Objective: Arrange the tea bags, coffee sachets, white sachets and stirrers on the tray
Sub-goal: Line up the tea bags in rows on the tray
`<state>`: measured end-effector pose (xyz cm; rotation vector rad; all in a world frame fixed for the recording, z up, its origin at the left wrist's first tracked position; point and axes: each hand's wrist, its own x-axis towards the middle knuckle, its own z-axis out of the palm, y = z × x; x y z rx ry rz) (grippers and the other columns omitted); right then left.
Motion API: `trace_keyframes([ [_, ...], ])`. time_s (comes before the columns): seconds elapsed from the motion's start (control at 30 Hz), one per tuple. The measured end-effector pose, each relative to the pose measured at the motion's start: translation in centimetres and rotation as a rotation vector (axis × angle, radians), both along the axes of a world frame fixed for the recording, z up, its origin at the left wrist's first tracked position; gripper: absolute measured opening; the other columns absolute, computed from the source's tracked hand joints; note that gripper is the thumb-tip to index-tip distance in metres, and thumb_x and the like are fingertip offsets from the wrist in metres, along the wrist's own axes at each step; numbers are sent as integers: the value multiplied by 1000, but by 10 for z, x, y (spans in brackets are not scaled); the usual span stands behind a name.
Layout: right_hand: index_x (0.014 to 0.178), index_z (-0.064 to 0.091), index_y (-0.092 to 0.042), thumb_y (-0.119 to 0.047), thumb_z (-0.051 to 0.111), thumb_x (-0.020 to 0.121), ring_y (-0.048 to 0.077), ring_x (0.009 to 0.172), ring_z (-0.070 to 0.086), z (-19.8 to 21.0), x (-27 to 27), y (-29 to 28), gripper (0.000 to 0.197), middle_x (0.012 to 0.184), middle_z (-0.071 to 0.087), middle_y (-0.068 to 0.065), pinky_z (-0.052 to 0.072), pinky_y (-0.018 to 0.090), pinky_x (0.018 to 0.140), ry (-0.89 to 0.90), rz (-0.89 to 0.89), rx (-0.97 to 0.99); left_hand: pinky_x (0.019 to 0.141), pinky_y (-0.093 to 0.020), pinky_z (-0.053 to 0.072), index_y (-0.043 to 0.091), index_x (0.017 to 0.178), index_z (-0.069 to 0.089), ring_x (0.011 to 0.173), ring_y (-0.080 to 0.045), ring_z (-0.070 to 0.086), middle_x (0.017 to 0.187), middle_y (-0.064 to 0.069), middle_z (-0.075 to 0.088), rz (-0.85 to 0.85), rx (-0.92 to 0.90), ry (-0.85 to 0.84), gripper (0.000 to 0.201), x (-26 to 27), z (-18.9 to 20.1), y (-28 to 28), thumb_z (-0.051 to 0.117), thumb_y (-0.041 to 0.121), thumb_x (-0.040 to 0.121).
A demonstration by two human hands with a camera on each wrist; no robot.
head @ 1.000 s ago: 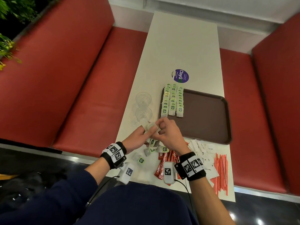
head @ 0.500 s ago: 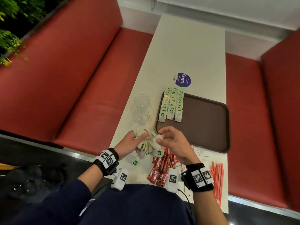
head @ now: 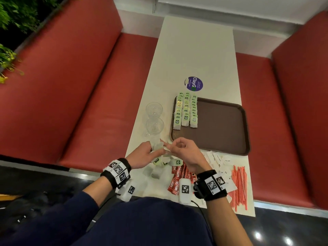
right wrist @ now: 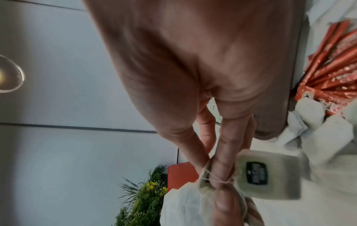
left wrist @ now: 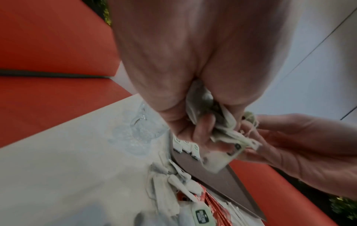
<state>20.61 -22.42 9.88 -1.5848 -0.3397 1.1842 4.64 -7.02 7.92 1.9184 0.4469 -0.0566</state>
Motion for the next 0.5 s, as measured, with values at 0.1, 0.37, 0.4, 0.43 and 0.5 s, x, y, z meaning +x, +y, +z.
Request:
trace_keyframes([
  [0.1, 97, 71, 1, -22, 86, 96, 37, 110, 78, 2, -11, 1, 27, 100, 76, 22, 64, 39, 98, -11, -51, 48, 57, -46, 42, 8, 99, 72, 56, -11, 47, 63, 10, 54, 113, 5, 39, 61, 2, 1, 2, 61, 68, 99],
  [0.37, 109, 73, -18, -31, 92, 89, 23, 97, 78, 4, -14, -13, 30, 112, 74, 12, 67, 45, 89, -278, -34, 72, 49, -17, 37, 28, 66, 64, 43, 2, 44, 48, 16, 51, 267, -288, 1, 43, 8, 23, -6, 65, 29, 109],
  [0.4, 110, 73, -24, -38, 93, 88, 22, 98, 79, 4, -13, -13, 33, 112, 75, 5, 68, 48, 88, -325, -12, 55, 49, -17, 37, 29, 64, 66, 44, 2, 45, 49, 16, 52, 263, -295, -4, 46, 9, 24, -6, 65, 30, 109],
  [0.43, 110, 73, -30, -45, 93, 86, 21, 99, 79, 3, -11, -13, 35, 112, 75, 0, 67, 49, 87, -376, 1, 33, 49, -17, 38, 32, 61, 69, 45, 2, 46, 50, 16, 52, 256, -300, -2, 49, 10, 24, -7, 65, 31, 109],
  [0.5, 112, 72, -36, -55, 90, 86, 17, 100, 78, 2, -9, -12, 37, 112, 77, -4, 67, 49, 85, -439, 10, 29, 49, -16, 38, 38, 60, 71, 47, 2, 44, 51, 17, 49, 262, -298, 15, 50, 11, 25, -9, 65, 34, 109],
])
